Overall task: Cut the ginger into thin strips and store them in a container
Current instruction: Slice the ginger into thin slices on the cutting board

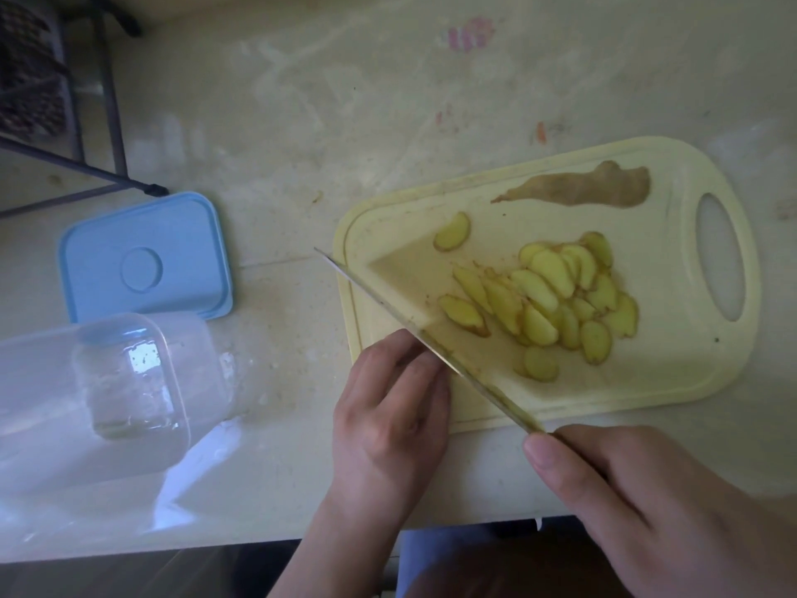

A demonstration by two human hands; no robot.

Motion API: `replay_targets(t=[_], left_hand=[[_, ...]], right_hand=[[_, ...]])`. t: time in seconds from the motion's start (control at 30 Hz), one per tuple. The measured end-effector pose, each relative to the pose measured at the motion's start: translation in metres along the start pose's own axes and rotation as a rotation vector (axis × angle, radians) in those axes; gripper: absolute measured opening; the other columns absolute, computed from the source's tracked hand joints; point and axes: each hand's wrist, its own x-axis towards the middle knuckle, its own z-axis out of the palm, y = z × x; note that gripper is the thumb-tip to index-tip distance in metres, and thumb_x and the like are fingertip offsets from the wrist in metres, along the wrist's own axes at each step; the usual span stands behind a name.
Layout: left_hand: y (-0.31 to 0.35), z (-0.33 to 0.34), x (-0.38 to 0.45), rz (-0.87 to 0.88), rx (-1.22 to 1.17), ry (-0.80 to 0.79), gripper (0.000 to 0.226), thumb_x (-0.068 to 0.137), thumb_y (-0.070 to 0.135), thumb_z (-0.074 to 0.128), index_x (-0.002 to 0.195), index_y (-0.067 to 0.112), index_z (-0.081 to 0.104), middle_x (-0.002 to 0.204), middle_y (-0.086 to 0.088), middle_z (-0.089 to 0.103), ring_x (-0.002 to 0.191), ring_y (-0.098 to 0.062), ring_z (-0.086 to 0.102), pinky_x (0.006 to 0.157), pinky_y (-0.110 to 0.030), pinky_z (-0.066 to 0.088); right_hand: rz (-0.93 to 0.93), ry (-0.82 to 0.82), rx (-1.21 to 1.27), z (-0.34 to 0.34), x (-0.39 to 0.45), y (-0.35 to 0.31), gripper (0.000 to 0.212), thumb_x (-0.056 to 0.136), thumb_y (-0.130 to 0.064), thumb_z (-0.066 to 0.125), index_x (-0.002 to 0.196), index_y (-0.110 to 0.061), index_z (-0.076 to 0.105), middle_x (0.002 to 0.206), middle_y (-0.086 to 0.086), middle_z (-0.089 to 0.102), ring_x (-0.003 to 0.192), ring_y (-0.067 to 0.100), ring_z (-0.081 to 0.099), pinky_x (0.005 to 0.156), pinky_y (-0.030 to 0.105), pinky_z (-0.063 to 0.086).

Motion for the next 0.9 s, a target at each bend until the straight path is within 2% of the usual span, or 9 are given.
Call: replay_targets(t=[0.13, 0.27, 0.33, 0.47, 0.57, 0.7, 0.77, 0.83, 0.9], left_hand=[[-0.001, 0.002, -0.001, -0.008, 0.0, -0.009, 0.013, 0.086, -0.004, 0.068, 0.085, 0.005, 0.078, 0.1, -0.005, 0.069, 0.079, -0.019, 0.065, 0.078, -0.012, 0.041], [-0.002, 0.002, -0.001, 0.015, -0.025, 0.006, 0.012, 0.089, -0.001, 0.068, 0.089, 0.003, 0.079, 0.104, -0.008, 0.071, 0.089, -0.021, 0.069, 0.079, -0.021, 0.052], [-0.002, 0.002, -0.001, 0.022, -0.031, 0.014, 0.014, 0.093, 0.003, 0.065, 0.091, 0.003, 0.079, 0.103, -0.008, 0.071, 0.089, -0.02, 0.069, 0.08, -0.024, 0.054], [-0.005, 0.003, -0.001, 0.031, -0.033, 0.01, 0.009, 0.089, 0.001, 0.071, 0.093, 0.0, 0.079, 0.1, -0.011, 0.072, 0.09, -0.022, 0.07, 0.084, -0.027, 0.056], [-0.007, 0.002, -0.002, 0.033, -0.033, -0.006, 0.01, 0.088, -0.001, 0.07, 0.094, -0.001, 0.078, 0.103, -0.013, 0.071, 0.093, -0.024, 0.07, 0.088, -0.028, 0.056], [-0.004, 0.001, 0.0, 0.012, -0.042, -0.015, 0.009, 0.09, 0.0, 0.068, 0.093, -0.001, 0.077, 0.103, -0.012, 0.07, 0.092, -0.024, 0.07, 0.084, -0.032, 0.056], [-0.003, 0.0, 0.001, 0.003, -0.052, -0.02, 0.01, 0.091, 0.001, 0.067, 0.092, 0.0, 0.077, 0.102, -0.01, 0.071, 0.091, -0.024, 0.07, 0.083, -0.031, 0.056], [-0.003, 0.0, 0.003, 0.004, -0.047, -0.014, 0.011, 0.09, 0.001, 0.066, 0.091, 0.001, 0.077, 0.101, -0.009, 0.072, 0.089, -0.023, 0.07, 0.082, -0.03, 0.056], [-0.003, -0.001, 0.004, 0.008, -0.042, -0.009, 0.012, 0.09, 0.001, 0.066, 0.09, 0.001, 0.078, 0.101, -0.008, 0.072, 0.089, -0.023, 0.07, 0.082, -0.028, 0.055]], right_hand=[[0.089, -0.122, 0.022, -0.003, 0.005, 0.001, 0.075, 0.084, -0.094, 0.015, 0.068, -0.031, 0.053, 0.059, -0.018, 0.056, 0.056, -0.005, 0.058, 0.054, 0.004, 0.038], [0.074, -0.135, -0.009, 0.0, 0.011, 0.002, 0.092, 0.071, -0.102, 0.002, 0.086, -0.031, 0.059, 0.078, -0.013, 0.065, 0.068, 0.002, 0.063, 0.066, 0.018, 0.048], [0.143, -0.263, 0.023, 0.003, 0.02, -0.002, 0.1, 0.055, -0.107, -0.006, 0.093, -0.036, 0.054, 0.076, -0.014, 0.064, 0.072, 0.007, 0.063, 0.072, 0.025, 0.047], [0.107, -0.357, 0.135, 0.004, 0.042, -0.003, 0.077, 0.068, -0.099, 0.011, 0.075, -0.036, 0.055, 0.052, -0.005, 0.054, 0.049, 0.008, 0.053, 0.053, 0.022, 0.04], [0.095, -0.355, 0.186, 0.001, 0.045, 0.0, 0.074, 0.073, -0.094, 0.017, 0.069, -0.029, 0.052, 0.047, -0.002, 0.043, 0.042, 0.008, 0.043, 0.049, 0.02, 0.032], [0.145, -0.362, 0.207, -0.004, 0.033, -0.003, 0.077, 0.072, -0.093, 0.02, 0.07, -0.022, 0.049, 0.048, 0.0, 0.041, 0.043, 0.01, 0.042, 0.05, 0.025, 0.033], [0.153, -0.312, 0.151, -0.003, 0.024, -0.004, 0.074, 0.072, -0.092, 0.02, 0.068, -0.027, 0.053, 0.053, -0.001, 0.05, 0.051, 0.011, 0.051, 0.055, 0.028, 0.04], [0.14, -0.236, 0.105, -0.001, 0.016, -0.004, 0.069, 0.074, -0.095, 0.019, 0.068, -0.037, 0.057, 0.064, -0.01, 0.058, 0.061, 0.008, 0.058, 0.062, 0.026, 0.043], [0.106, -0.179, 0.095, -0.002, 0.013, -0.002, 0.073, 0.076, -0.097, 0.018, 0.07, -0.037, 0.057, 0.064, -0.012, 0.058, 0.061, 0.006, 0.059, 0.063, 0.024, 0.044]])
